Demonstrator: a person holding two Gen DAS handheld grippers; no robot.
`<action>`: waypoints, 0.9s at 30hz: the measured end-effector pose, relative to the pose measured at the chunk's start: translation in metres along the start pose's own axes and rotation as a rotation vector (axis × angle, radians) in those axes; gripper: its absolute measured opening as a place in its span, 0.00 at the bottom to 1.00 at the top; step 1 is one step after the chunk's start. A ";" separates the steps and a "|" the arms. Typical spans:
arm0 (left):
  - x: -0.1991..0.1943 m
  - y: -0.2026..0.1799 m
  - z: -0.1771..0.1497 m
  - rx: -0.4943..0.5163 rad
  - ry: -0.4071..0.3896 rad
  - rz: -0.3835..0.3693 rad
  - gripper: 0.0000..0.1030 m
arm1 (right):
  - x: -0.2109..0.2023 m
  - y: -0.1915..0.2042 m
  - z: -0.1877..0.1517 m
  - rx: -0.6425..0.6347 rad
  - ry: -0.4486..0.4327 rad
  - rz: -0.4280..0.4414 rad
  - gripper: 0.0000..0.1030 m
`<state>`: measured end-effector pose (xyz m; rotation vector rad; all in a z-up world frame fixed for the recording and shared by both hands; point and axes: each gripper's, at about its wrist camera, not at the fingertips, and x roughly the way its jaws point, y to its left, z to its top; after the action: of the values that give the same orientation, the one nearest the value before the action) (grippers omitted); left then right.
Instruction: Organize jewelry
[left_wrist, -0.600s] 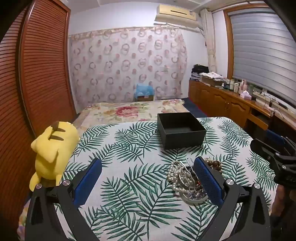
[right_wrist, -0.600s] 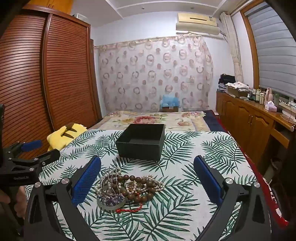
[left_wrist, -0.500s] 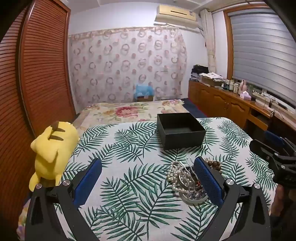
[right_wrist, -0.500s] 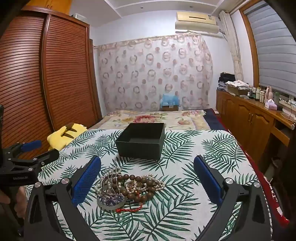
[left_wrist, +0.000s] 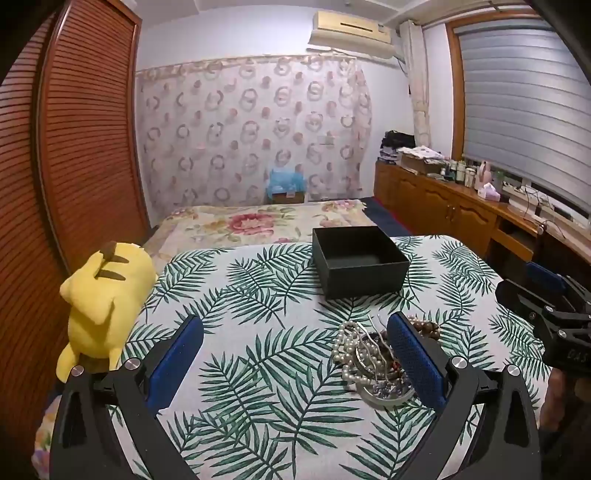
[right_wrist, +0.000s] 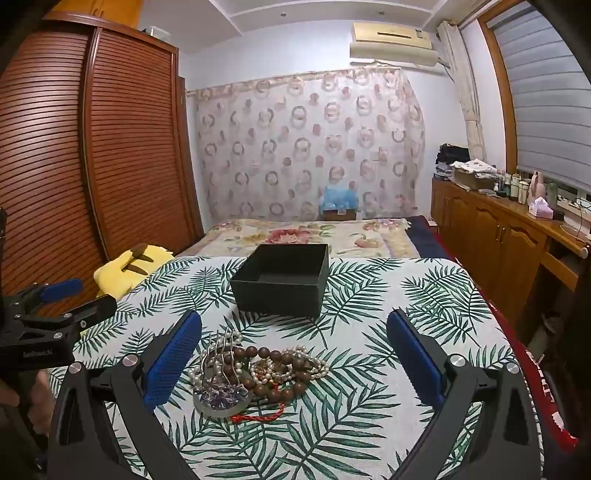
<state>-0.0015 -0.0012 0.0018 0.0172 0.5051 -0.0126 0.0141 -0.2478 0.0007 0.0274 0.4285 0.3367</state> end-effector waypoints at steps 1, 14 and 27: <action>0.000 0.000 0.000 0.000 0.000 0.000 0.94 | 0.003 -0.003 0.000 -0.001 0.000 0.001 0.98; -0.003 -0.002 0.002 0.002 -0.007 -0.006 0.94 | 0.005 -0.003 -0.001 -0.003 -0.005 0.000 0.98; -0.009 -0.001 0.005 0.001 -0.024 -0.004 0.94 | -0.008 0.004 0.009 -0.020 -0.024 0.001 0.98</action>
<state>-0.0063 -0.0017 0.0106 0.0171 0.4812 -0.0165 0.0097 -0.2468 0.0126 0.0119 0.4012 0.3417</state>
